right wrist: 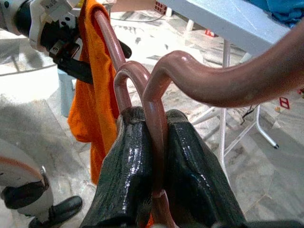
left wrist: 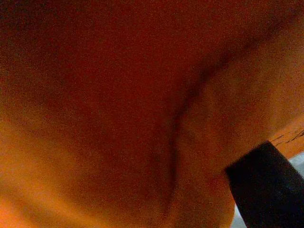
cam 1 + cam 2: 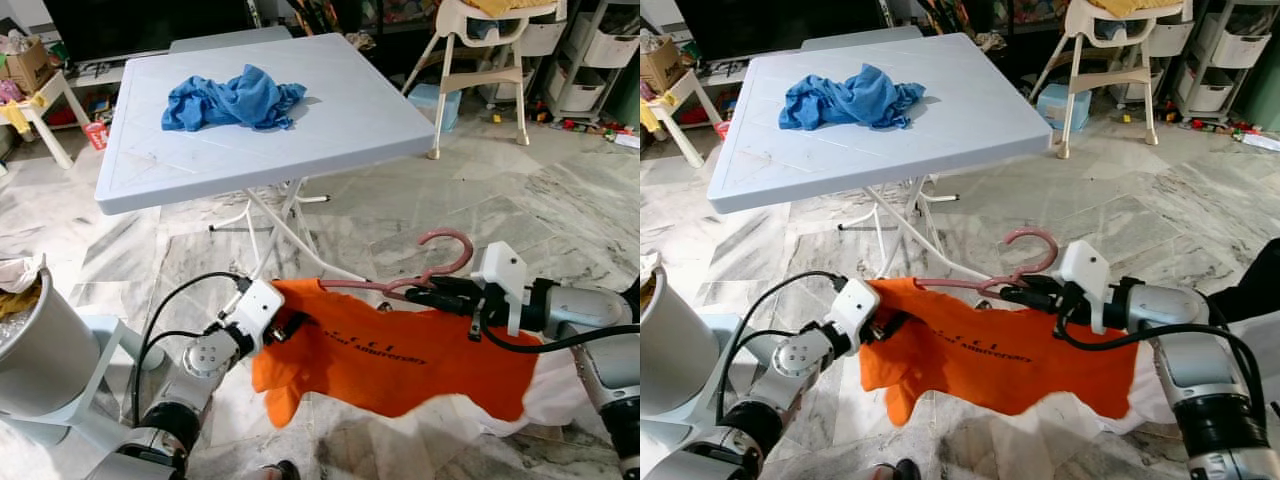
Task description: Hang hanger
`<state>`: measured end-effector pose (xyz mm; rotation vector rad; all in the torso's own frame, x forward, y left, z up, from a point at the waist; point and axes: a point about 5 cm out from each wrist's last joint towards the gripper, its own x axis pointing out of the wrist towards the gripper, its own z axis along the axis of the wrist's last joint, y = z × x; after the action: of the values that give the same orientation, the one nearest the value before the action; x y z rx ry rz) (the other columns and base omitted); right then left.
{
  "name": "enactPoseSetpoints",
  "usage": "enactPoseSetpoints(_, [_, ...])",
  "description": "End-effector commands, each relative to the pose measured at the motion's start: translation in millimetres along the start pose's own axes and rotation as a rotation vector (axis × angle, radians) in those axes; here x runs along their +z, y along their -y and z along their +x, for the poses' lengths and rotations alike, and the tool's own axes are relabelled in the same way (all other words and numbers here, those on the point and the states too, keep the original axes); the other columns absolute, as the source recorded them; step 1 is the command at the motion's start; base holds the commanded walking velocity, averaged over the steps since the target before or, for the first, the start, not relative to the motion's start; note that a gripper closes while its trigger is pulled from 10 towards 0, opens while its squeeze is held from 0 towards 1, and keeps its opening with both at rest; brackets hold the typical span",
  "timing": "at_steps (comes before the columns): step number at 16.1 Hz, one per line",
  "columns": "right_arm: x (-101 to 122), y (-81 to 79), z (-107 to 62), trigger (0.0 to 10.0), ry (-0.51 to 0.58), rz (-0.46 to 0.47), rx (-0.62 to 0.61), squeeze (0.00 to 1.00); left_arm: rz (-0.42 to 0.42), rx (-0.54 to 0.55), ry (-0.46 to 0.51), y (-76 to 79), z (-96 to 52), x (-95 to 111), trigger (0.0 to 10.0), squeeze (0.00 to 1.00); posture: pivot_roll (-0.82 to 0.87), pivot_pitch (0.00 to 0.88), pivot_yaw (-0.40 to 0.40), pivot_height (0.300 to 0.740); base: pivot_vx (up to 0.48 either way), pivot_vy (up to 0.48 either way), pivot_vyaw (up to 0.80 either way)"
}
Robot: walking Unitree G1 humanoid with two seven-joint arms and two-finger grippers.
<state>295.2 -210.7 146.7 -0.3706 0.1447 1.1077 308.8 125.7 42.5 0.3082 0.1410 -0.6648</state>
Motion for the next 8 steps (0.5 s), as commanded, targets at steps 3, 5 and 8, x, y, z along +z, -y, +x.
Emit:
enactPoseSetpoints(3, [10.2,0.4,-2.1,0.0,0.020,-0.031,0.008,0.00,-0.004,-0.010,0.026,-4.0,0.5,4.5,0.0,0.00,-0.17,0.051,0.117,0.740,0.000,0.000,0.00])
enactPoseSetpoints(5, [11.1,1.3,-0.9,0.0,0.018,-0.035,0.008,0.00,-0.040,-0.046,0.042,-1.9,-1.1,3.9,0.0,0.00,-0.17,0.048,0.117,0.740,0.000,0.000,0.00])
enactPoseSetpoints(8, [11.3,3.4,-0.6,0.0,0.011,-0.041,0.007,0.00,-0.053,-0.071,0.044,0.7,-1.2,3.5,0.0,0.00,-0.17,0.048,0.113,0.740,0.000,0.000,0.00])
